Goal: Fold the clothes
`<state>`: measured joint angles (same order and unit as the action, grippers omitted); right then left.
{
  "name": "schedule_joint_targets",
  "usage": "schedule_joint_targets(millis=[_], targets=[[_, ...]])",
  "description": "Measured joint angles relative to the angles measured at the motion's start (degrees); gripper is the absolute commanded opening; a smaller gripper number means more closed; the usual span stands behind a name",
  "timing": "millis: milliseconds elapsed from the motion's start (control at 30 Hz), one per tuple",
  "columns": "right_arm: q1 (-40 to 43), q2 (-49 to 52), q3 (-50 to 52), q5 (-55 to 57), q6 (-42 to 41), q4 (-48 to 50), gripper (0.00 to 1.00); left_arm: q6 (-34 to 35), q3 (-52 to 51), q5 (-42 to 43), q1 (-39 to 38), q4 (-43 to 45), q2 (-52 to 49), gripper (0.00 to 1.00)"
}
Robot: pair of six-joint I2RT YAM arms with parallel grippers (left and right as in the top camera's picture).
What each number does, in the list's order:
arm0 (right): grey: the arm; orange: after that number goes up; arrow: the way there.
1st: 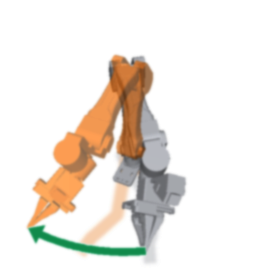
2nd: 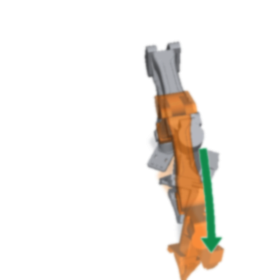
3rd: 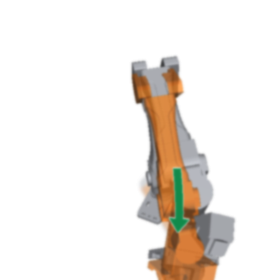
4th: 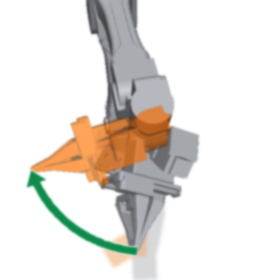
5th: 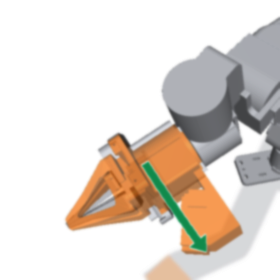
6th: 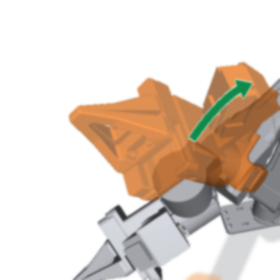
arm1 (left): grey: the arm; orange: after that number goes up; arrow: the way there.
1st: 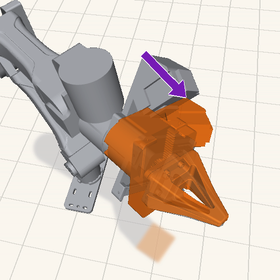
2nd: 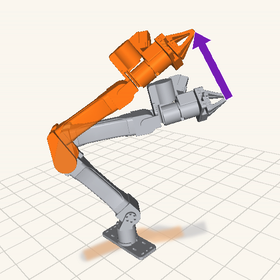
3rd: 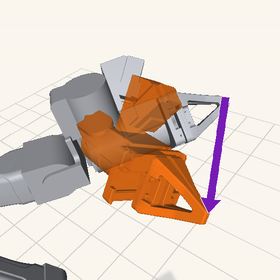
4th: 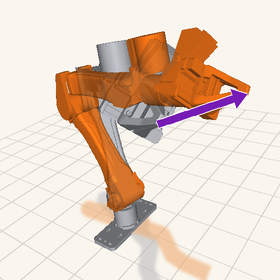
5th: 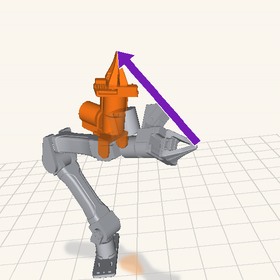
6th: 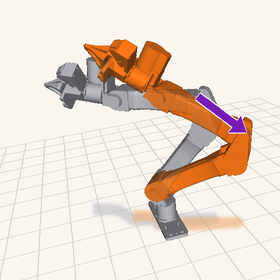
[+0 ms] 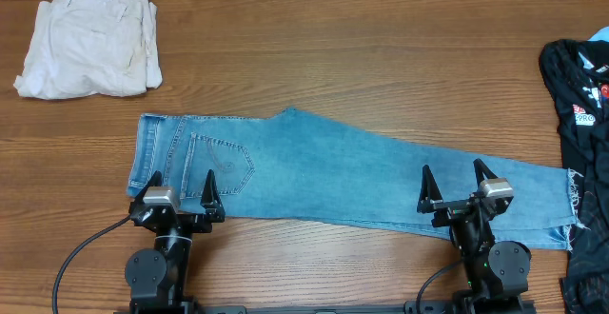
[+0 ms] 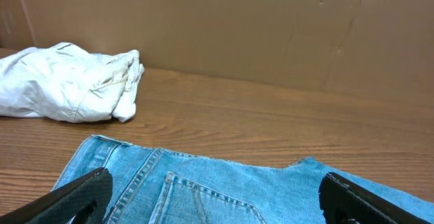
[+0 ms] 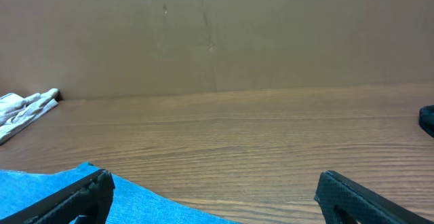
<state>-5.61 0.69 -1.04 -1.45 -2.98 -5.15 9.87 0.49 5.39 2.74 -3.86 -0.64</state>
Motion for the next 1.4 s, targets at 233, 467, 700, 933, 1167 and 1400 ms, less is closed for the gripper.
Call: schedule_joint_targets(millis=[233,467,700,933,1167,1400], targets=[[-0.02,0.00,0.00,0.00,0.02,-0.02,1.00,0.00,0.00,-0.02,0.00,0.00,0.00,1.00],[-0.02,0.00,0.00,0.00,0.00,0.00,1.00,0.00,0.00,-0.02,0.00,-0.02,0.00,1.00],[-0.02,0.00,0.00,-0.02,0.00,0.00,1.00,0.00,0.00,0.00,0.00,0.00,0.00,1.00],[0.00,0.00,0.00,-0.26,0.00,0.57,1.00,0.00,0.00,-0.02,0.00,0.00,0.00,1.00],[-0.02,0.00,0.00,-0.66,0.00,7.41,1.00,0.00,0.00,-0.02,0.00,-0.02,0.00,1.00],[0.00,-0.07,0.00,1.14,0.00,20.09,1.00,0.00,0.00,-0.02,0.00,-0.02,0.00,1.00]])
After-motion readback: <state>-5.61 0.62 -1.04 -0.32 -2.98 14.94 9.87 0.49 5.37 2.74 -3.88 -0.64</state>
